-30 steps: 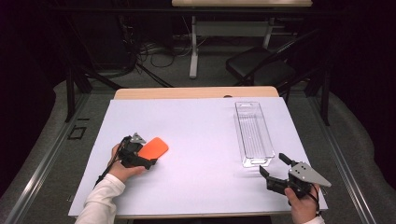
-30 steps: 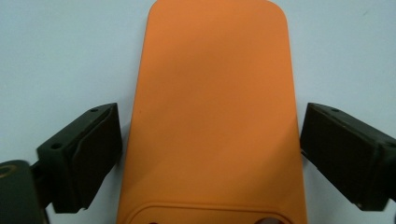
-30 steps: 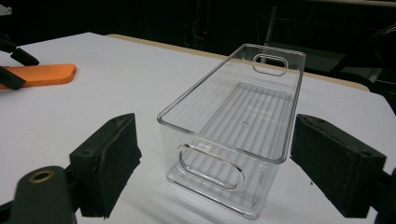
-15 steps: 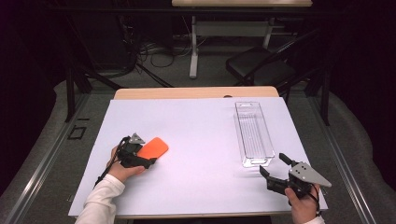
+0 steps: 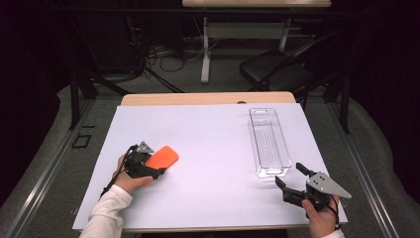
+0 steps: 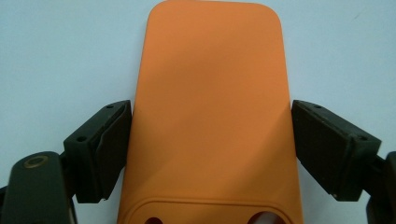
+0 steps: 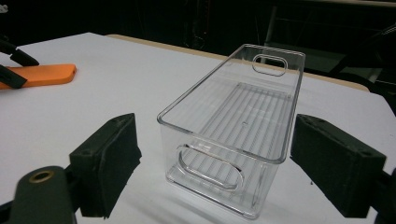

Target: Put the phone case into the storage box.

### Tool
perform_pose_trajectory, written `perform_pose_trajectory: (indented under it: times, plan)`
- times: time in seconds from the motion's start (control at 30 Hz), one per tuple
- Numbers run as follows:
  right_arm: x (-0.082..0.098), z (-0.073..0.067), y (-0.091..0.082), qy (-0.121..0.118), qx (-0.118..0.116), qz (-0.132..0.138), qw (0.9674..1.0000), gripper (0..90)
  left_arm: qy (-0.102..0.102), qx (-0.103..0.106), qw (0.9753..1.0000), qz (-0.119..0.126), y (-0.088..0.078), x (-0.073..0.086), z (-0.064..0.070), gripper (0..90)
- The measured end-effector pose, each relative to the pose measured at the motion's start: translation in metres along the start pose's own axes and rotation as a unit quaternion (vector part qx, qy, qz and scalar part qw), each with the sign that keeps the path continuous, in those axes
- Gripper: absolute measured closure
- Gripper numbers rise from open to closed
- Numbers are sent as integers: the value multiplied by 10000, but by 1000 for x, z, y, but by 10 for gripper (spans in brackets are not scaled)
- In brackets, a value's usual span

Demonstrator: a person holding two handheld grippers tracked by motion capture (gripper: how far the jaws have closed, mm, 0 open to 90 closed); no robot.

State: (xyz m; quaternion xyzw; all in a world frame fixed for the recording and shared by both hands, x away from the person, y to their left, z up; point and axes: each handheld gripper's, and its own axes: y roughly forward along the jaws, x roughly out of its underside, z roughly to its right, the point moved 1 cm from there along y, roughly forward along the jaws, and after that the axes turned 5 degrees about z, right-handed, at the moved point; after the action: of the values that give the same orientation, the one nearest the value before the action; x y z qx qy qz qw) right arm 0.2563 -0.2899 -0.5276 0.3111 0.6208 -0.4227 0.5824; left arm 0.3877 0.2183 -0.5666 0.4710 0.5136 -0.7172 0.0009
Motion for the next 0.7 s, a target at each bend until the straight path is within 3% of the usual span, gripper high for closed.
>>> perform_pose_trajectory:
  times: [0.5,0.7]
  plan:
    - [0,0,0,-4,13,-15,10000,145,2,13,10000,61,0,1,0,158]
    - [0,0,1,-1,8,-20,10000,145,-192,106,9998,23,-5,-1,-2,159]
